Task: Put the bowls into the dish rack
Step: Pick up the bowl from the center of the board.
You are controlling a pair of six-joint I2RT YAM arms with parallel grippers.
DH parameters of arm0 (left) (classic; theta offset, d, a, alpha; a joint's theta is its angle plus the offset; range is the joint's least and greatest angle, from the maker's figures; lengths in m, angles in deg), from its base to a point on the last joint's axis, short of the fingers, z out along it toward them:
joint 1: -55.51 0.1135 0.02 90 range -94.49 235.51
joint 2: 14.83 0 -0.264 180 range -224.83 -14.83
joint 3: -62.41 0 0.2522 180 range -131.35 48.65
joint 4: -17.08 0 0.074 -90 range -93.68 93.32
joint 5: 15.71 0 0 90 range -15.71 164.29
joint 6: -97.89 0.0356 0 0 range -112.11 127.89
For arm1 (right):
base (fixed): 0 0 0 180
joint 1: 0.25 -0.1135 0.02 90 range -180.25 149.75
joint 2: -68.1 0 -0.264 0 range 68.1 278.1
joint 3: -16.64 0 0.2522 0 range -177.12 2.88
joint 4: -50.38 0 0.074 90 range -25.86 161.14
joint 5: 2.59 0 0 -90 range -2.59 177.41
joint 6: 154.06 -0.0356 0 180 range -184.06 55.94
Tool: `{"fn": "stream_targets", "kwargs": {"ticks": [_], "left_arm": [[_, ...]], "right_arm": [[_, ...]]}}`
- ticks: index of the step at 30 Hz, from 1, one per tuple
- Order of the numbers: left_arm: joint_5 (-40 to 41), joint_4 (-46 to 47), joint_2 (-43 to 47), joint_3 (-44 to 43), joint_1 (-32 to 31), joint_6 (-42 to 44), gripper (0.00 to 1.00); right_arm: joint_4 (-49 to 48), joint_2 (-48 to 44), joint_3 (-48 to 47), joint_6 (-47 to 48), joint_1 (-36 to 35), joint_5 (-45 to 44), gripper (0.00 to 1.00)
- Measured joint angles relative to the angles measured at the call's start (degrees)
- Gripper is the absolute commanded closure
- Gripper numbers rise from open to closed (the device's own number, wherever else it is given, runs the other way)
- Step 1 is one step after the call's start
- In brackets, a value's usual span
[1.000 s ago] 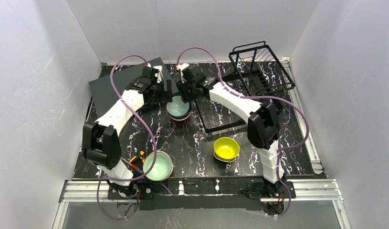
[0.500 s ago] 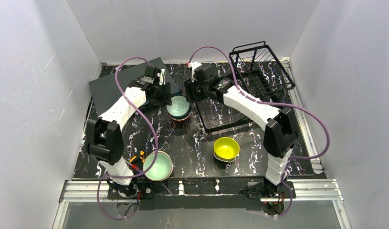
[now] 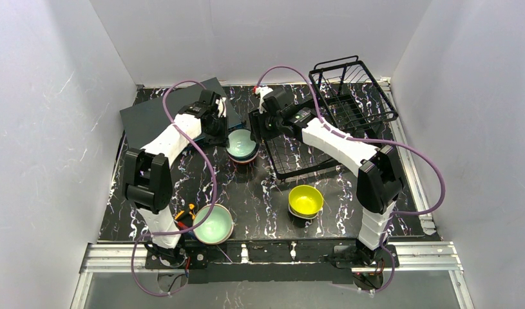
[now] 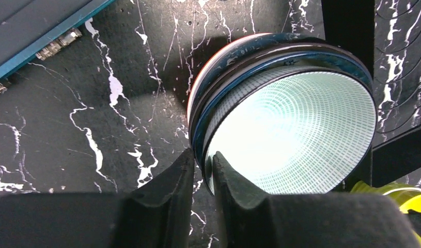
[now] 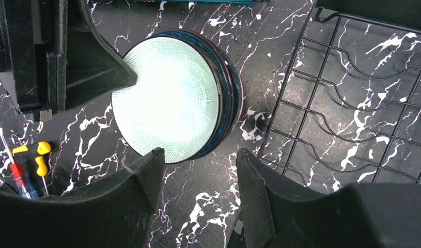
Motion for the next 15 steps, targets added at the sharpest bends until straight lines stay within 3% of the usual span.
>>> {"fn": "stream_targets", "kwargs": {"ticks": [3,11,15], "left_arm": [[-0.24,-0.37,-0.33,-0.31,0.22,0.07,1.0],[0.24,0.13,0.11,-0.92,0.11,-0.09,1.0],[0.9,1.11,1.42,0.22,0.0,0.13,1.0]], "right_arm": [[-0.11,0.0,0.07,-0.24,0.02,0.39,0.38],[-0.28,0.0,0.13,-1.09,0.07,1.7,0.37],[-0.31,-0.02,0.24,-1.44,0.07,2.51,0.31]]}}
